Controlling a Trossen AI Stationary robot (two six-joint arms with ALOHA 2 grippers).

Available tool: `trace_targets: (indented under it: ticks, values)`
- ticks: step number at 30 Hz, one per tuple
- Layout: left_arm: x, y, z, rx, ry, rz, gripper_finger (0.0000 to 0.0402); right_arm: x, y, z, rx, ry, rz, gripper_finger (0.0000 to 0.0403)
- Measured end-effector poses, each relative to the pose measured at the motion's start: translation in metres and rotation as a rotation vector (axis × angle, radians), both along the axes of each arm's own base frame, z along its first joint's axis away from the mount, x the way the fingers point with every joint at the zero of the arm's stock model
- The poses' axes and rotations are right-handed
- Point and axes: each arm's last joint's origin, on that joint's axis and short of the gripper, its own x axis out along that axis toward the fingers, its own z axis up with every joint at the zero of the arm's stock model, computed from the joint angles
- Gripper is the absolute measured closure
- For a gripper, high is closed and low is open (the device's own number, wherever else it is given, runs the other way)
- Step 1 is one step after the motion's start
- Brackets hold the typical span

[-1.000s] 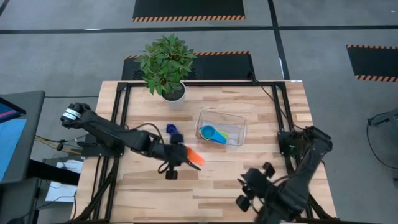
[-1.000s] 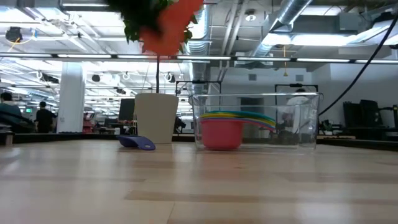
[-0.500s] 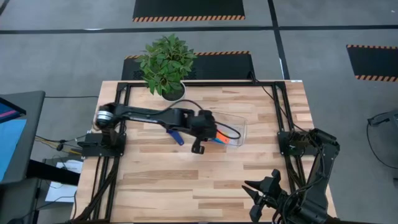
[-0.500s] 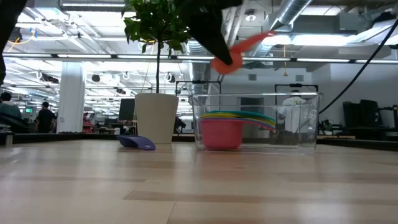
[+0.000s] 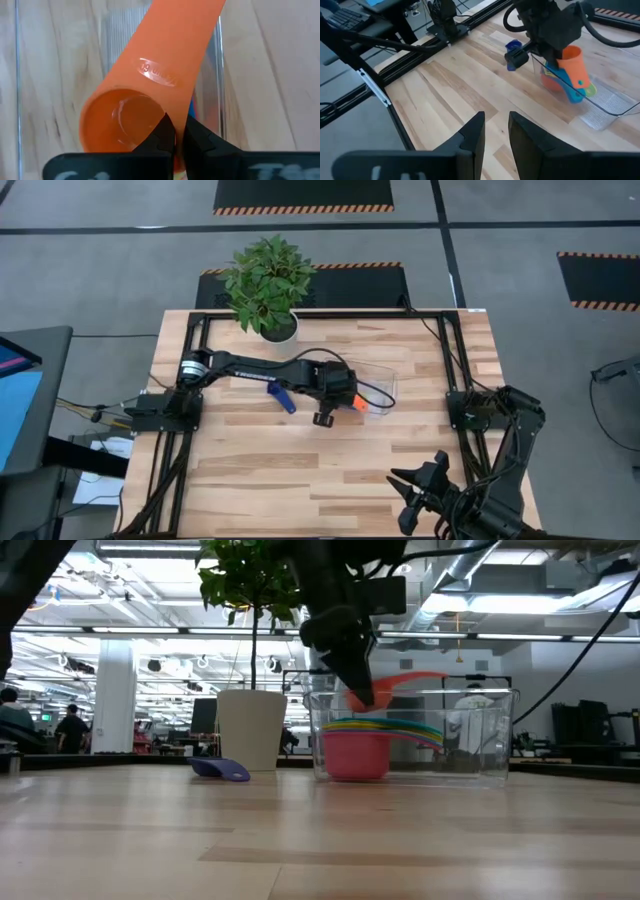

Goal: Nest measuring cups in basket
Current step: Stack the orange measuring cup on top of the light blue measuring cup in the transparent bin

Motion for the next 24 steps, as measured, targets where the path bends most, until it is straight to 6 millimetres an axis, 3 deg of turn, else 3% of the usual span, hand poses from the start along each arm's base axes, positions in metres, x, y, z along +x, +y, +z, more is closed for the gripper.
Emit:
trace_targets:
  ticks: [9, 18, 24]
  values:
    - [-0.011, 0.004, -0.007, -0.033, 0.133, 0.007, 0.0399, 0.0, 0.0, 0.0, 0.0, 0.0, 0.001, 0.0292]
    - [-0.01, 0.005, -0.006, -0.025, 0.124, 0.012, 0.0348, 0.0, 0.0, 0.0, -0.004, 0.003, 0.002, 0.0292]
    - [-0.006, 0.006, 0.008, -0.013, 0.096, 0.021, 0.0322, 0.0, 0.0, 0.0, -0.003, 0.003, 0.002, 0.0292]
